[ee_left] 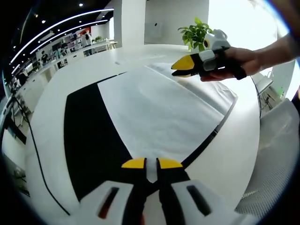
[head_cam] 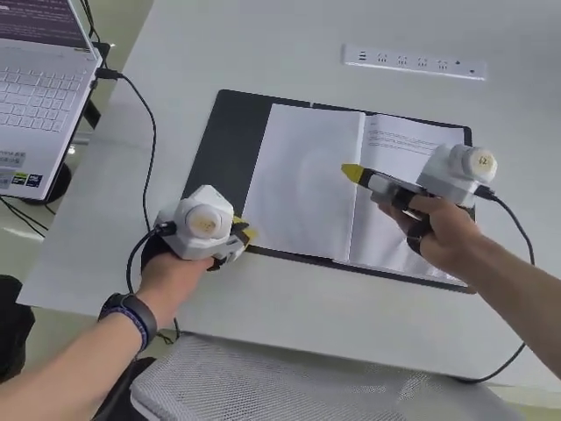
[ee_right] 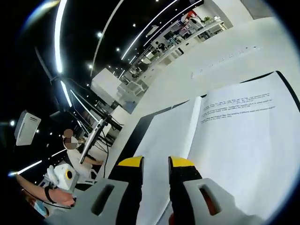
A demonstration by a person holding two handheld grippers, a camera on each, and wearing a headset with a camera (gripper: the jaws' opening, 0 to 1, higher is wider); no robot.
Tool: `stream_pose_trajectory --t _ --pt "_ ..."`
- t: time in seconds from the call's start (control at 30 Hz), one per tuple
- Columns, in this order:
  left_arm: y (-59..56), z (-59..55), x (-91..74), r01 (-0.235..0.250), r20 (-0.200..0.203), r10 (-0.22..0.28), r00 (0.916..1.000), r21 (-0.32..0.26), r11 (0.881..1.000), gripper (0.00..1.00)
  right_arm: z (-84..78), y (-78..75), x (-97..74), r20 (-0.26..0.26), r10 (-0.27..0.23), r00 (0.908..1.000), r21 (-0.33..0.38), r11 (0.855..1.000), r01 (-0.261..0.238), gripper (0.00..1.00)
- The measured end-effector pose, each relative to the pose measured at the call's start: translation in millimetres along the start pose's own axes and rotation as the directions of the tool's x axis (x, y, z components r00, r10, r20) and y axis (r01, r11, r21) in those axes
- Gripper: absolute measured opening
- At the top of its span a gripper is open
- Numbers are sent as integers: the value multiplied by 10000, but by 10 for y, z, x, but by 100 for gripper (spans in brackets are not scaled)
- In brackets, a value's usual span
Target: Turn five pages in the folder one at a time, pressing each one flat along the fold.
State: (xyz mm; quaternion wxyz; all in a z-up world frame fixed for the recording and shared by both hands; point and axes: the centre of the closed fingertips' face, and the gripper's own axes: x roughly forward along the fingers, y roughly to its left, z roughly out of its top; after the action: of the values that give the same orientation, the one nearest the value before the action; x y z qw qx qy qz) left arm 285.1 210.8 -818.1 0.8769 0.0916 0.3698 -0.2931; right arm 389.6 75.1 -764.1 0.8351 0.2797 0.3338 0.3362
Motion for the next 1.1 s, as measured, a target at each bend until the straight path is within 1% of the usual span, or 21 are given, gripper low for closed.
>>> stream_pose_trajectory --t 0.07,0.13,0.2,0.27,0.3,0.4,0.47,0.5,0.57,0.63,0.8,0.87,0.93,1.1 --pt "4 -1 2 -38 -19 38 10000 104 9999 6 9 -20 27 62 38 10000 91 10000 -38 15" --pt "-5 3 0 -42 4 42 10000 32 10000 6 9 -38 51 74 35 10000 111 9999 -35 11" --pt "2 2 1 -66 27 66 10000 36 10000 5 6 -69 72 72 -22 10000 152 9999 21 7" --pt "6 3 1 -94 30 94 10000 22 10000 4 21 -130 77 229 -175 9996 373 9992 166 3" --pt "13 4 1 -115 29 115 9999 5 9999 4 34 -162 78 361 -232 9991 594 9980 210 3" --pt "30 4 1 -156 36 156 9999 -128 9998 2 12 -197 74 367 -298 9989 652 9975 274 0" --pt "18 4 -10 -109 80 112 9999 -359 9993 3 -33 -218 78 230 -328 9992 706 9970 311 0" --pt "18 4 -8 -76 128 82 9999 -509 9987 4 -59 -233 78 151 -351 9993 865 9957 336 0" --pt "4 3 -9 -7 192 19 9998 -630 9980 6 -61 -218 72 228 -239 9995 929 9954 217 0" --pt "-7 2 -9 18 229 -3 9997 -638 9980 7 -66 -222 72 258 -247 9994 900 9957 223 0" --pt "4 0 2 -64 187 76 9998 -613 9981 7 -55 -236 73 329 -144 9994 1207 9926 103 0" --pt "11 1 3 -79 206 95 9997 -753 9971 6 -45 -225 67 336 -68 9994 1363 9907 22 0" --pt "7 1 3 -78 222 96 9997 -776 9970 6 -31 -213 67 387 -55 9992 1328 9911 3 0" --pt "2 -1 12 -78 213 93 9997 -736 9973 8 63 -224 122 555 -124 9984 1418 9899 44 0"
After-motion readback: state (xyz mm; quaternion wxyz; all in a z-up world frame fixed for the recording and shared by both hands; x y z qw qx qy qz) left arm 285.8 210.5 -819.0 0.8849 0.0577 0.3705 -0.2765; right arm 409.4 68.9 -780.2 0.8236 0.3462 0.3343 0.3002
